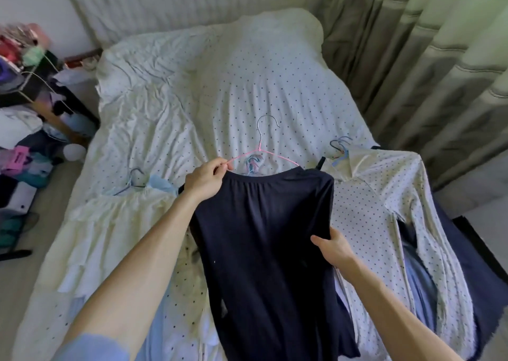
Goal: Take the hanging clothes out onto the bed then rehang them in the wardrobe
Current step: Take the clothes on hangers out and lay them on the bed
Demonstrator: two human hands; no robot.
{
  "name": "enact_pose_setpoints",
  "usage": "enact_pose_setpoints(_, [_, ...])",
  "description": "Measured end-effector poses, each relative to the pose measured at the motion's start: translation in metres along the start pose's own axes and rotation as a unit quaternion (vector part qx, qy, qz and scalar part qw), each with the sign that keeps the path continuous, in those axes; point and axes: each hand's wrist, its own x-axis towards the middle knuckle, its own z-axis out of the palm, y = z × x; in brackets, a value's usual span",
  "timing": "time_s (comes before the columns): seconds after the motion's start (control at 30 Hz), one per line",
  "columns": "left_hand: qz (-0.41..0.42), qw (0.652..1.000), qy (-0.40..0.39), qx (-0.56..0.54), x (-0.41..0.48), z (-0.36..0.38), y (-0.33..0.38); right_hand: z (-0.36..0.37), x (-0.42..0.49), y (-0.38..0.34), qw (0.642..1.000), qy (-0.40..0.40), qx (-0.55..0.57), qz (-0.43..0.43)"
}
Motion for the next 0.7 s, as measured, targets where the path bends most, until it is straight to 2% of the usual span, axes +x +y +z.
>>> enact_pose_setpoints(0.27, [-0.068,0.993,0.076,0.063,0.147,0.098,-0.089,0.051,0.146,-0.017,0.994,0.037,-0.051,0.092])
enact_pose_setpoints(0.4, [-0.064,0.988,0.098,0.104,0.195,0.152,-0.115,0.061,0.197,-0.009,0.985,0.062,-0.111,0.114])
enact_pose_setpoints(0.53, [-0.087,0.986,0.077,0.119,0.231,0.202,-0.145,0.073,0.240,0.008,0.962,0.074,-0.244,0.096])
enact_pose_setpoints(0.63, [-0.156,0.982,0.020,0.107,0.243,0.236,-0.170,0.085,0.266,0.017,0.941,0.044,-0.326,0.081])
enact_pose_setpoints(0.7, [-0.187,0.976,0.019,0.106,0.243,0.256,-0.182,0.093,0.280,0.022,0.927,0.022,-0.364,0.085])
